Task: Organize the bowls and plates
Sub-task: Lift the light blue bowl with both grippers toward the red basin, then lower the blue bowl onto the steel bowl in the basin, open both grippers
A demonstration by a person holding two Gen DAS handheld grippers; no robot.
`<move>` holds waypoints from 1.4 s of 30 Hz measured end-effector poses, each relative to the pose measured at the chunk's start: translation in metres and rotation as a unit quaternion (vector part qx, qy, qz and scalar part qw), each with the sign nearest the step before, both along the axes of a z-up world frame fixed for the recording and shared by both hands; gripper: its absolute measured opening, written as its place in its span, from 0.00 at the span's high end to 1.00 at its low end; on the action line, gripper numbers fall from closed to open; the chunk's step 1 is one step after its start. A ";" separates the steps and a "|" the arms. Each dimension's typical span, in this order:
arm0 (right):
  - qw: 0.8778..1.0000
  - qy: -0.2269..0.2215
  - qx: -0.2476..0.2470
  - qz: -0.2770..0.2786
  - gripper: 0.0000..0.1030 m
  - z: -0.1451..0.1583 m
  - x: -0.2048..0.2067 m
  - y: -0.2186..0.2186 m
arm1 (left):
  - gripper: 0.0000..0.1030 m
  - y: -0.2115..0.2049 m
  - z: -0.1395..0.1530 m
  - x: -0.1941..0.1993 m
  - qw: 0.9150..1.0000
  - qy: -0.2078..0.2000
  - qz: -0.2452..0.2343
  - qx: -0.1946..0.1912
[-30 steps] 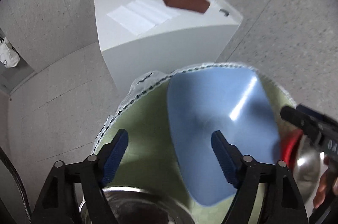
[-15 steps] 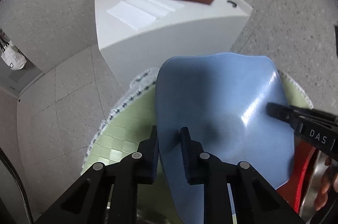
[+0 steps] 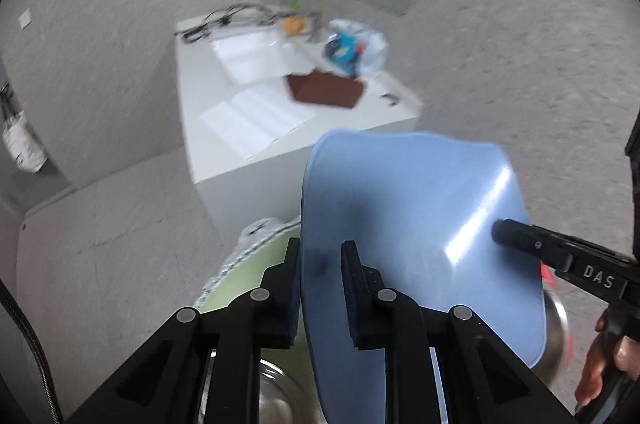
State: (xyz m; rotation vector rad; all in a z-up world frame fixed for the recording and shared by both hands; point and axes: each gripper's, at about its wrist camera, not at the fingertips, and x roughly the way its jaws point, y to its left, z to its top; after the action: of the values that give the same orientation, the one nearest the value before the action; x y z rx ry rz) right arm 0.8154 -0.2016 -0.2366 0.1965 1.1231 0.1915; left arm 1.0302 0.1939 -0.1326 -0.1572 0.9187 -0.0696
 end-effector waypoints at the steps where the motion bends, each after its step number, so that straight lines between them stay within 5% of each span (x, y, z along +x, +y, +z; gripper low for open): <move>1: 1.000 -0.004 -0.002 -0.006 0.86 0.006 -0.007 -0.008 | 0.86 -0.008 0.005 -0.005 1.000 -0.005 -0.014 -0.003; 6: 0.998 0.000 -0.009 -0.058 0.86 0.021 -0.055 -0.066 | 0.86 -0.060 0.004 -0.030 0.996 -0.001 -0.090 -0.012; 13: 0.990 0.033 -0.025 -0.133 0.86 -0.004 -0.108 -0.137 | 0.85 -0.133 -0.033 -0.028 0.986 0.040 -0.165 0.004; 27: 0.983 0.047 -0.070 -0.165 0.83 -0.043 -0.139 -0.161 | 0.85 -0.199 -0.098 0.002 0.977 0.088 -0.191 0.023; 31: 0.981 0.032 -0.095 -0.168 0.80 -0.045 -0.142 -0.154 | 0.78 -0.197 -0.106 0.000 0.977 0.089 -0.192 0.029; 34: 0.981 0.013 -0.101 -0.168 0.57 -0.044 -0.144 -0.150 | 0.69 -0.190 -0.106 -0.005 0.977 0.085 -0.194 0.011; 35: 0.979 0.003 -0.110 -0.169 0.45 -0.042 -0.145 -0.148 | 0.62 -0.188 -0.104 -0.008 0.978 0.081 -0.193 0.010; 37: 0.979 -0.015 -0.113 -0.171 0.38 -0.037 -0.150 -0.145 | 0.46 -0.185 -0.099 -0.013 0.979 0.066 -0.195 0.009; 42: 0.969 -0.049 -0.135 -0.201 0.38 -0.011 -0.174 -0.139 | 0.34 -0.168 -0.078 -0.037 0.981 0.029 -0.190 0.010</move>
State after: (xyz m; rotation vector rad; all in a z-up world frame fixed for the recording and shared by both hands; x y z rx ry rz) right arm 0.6414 -0.3410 -0.2478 0.1658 0.9766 -0.3097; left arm 0.9937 0.0261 -0.2108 0.0377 0.9991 -0.4110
